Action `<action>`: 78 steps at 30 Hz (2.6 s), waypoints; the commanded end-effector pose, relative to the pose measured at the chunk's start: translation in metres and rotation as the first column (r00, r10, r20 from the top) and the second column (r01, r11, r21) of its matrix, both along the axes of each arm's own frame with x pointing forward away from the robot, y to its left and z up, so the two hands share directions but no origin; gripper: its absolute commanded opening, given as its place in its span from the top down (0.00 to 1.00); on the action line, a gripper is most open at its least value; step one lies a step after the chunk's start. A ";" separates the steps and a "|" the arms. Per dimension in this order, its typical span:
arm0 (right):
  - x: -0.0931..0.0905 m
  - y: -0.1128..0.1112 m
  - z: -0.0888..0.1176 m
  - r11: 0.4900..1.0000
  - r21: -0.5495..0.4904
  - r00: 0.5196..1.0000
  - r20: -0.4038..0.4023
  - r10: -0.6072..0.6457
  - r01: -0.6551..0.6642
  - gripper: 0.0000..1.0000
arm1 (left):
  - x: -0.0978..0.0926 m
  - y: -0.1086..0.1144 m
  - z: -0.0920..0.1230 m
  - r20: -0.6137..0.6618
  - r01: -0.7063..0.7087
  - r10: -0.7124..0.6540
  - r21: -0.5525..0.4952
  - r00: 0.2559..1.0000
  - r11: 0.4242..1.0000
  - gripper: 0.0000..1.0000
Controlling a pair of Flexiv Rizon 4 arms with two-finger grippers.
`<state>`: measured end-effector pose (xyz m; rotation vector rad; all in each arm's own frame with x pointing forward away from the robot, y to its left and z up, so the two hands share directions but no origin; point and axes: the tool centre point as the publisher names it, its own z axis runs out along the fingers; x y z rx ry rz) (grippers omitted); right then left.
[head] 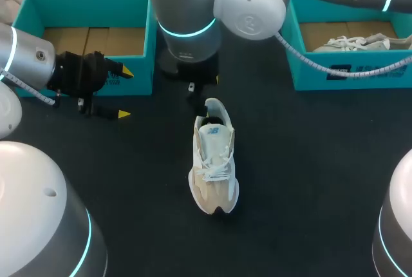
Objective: Take the shoe out of the shoebox, open the shoe tongue, remove and reinsert the insole, then place the shoe into the shoebox
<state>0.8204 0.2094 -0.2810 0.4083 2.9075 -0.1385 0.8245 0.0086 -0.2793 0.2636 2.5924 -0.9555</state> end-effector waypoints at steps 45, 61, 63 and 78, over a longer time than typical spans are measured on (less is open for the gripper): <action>0.040 -0.036 -0.014 1.000 -0.006 0.997 0.072 0.030 -0.029 1.00 | -0.001 0.000 0.000 0.000 0.000 0.000 0.002 1.000 1.000 0.00; 0.054 -0.055 0.153 0.988 0.035 0.988 0.042 0.150 -0.151 1.00 | -0.001 0.000 0.000 0.000 0.000 0.000 0.002 1.000 1.000 0.00; 0.056 -0.057 0.159 0.988 0.028 0.988 0.035 0.150 -0.151 1.00 | -0.001 0.000 0.000 0.000 0.000 0.000 0.002 1.000 1.000 0.00; 0.061 -0.061 0.165 0.993 0.011 0.991 0.065 0.115 -0.116 1.00 | -0.001 0.000 0.000 0.000 0.000 0.000 0.002 1.000 1.000 0.00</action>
